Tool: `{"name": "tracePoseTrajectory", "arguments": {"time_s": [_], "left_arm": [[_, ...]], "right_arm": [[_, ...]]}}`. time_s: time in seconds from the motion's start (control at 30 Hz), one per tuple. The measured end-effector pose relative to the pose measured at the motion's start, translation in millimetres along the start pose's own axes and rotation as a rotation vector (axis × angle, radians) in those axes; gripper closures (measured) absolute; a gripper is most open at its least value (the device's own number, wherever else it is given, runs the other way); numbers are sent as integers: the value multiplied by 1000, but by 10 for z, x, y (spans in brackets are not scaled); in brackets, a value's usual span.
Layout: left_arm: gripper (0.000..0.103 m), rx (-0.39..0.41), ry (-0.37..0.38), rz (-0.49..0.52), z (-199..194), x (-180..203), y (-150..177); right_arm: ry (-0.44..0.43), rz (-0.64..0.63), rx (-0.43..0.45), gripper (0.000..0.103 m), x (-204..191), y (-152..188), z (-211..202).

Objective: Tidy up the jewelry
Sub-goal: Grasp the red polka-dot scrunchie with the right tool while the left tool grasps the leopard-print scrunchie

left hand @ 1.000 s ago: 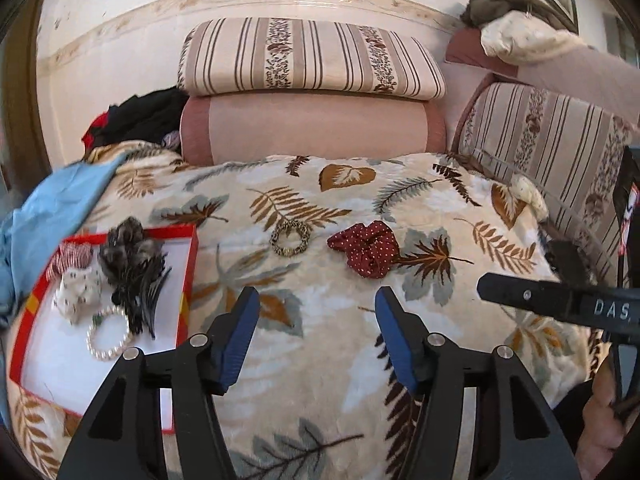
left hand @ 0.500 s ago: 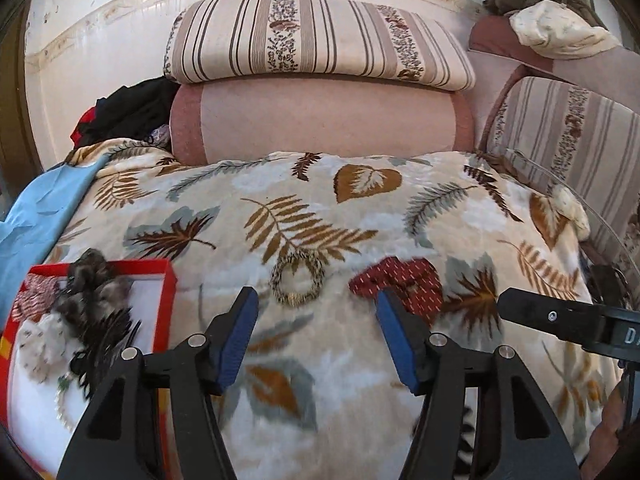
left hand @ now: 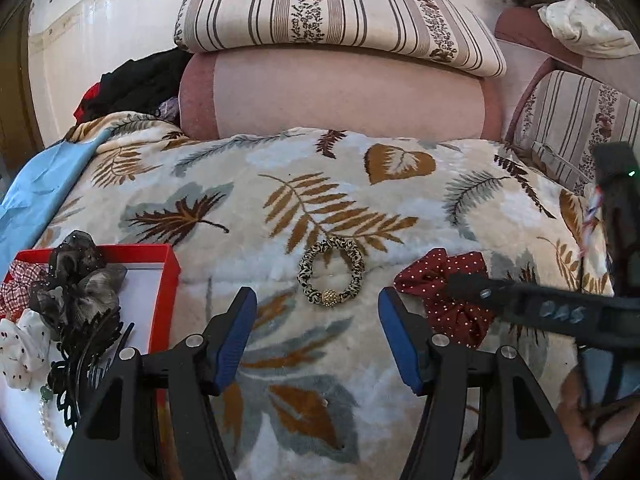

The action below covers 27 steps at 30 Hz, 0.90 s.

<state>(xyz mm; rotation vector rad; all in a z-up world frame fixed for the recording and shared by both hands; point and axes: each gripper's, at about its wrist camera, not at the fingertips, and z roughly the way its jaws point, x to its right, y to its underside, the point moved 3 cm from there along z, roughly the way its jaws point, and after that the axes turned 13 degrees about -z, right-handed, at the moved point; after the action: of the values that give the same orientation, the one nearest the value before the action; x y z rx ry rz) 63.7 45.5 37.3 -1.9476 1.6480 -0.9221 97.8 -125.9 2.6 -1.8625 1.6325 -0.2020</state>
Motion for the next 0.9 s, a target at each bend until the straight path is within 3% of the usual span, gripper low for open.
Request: {"name": "tracePoseTrajectory", "arguments": {"time_s": [0.07,0.1,0.13,0.17,0.23,0.53,0.8,0.9], "left_arm": [[40,-1,-7,0,26,-6,1],[40,-4,-9,2,34,-7,4],[40,-9,-11,2,49,-6,7],[40,-9,-13,1,56,-6,7],[40,-11,-13,3,68,-3,7],[40,-20,-33,14,117,19,54],[40,-39,-26,2,144,15,44],[39,-51,-17,-42,132,-53,-4]], "right_arm": [[8,-12,-11,42,-6,10,71],[16,-18,-15,50,0,21,90],[22,-23,-18,69,11,30,97],[14,-26,-18,79,20,30,97],[-7,-15,-3,85,50,33,50],[-2,-19,82,86,51,-12,-243],[-35,-15,100,89,29,-47,-310],[-9,-17,101,83,40,-48,-338]]}}
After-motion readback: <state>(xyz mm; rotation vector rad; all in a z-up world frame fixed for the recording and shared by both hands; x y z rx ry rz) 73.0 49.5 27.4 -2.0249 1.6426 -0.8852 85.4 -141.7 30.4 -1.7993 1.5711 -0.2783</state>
